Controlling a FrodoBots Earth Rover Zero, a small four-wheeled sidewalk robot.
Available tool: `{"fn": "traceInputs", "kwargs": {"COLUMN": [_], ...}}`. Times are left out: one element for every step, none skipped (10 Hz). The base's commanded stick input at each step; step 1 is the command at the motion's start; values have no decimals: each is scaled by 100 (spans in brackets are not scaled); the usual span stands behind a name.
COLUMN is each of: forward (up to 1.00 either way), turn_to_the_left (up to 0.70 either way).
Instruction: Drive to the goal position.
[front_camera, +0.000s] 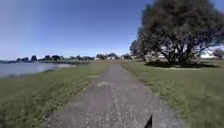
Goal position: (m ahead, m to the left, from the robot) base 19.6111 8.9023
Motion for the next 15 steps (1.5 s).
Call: {"fn": "traceInputs", "kwargs": {"forward": [70, 70, 70, 70, 70, 70, 70, 70, 70, 70, 70, 70, 70, 70, 70], "turn_to_the_left": [0, 0, 0, 0, -7, -24, -11, 0, 0, 0, 0, 0, 0, 0, 0]}}
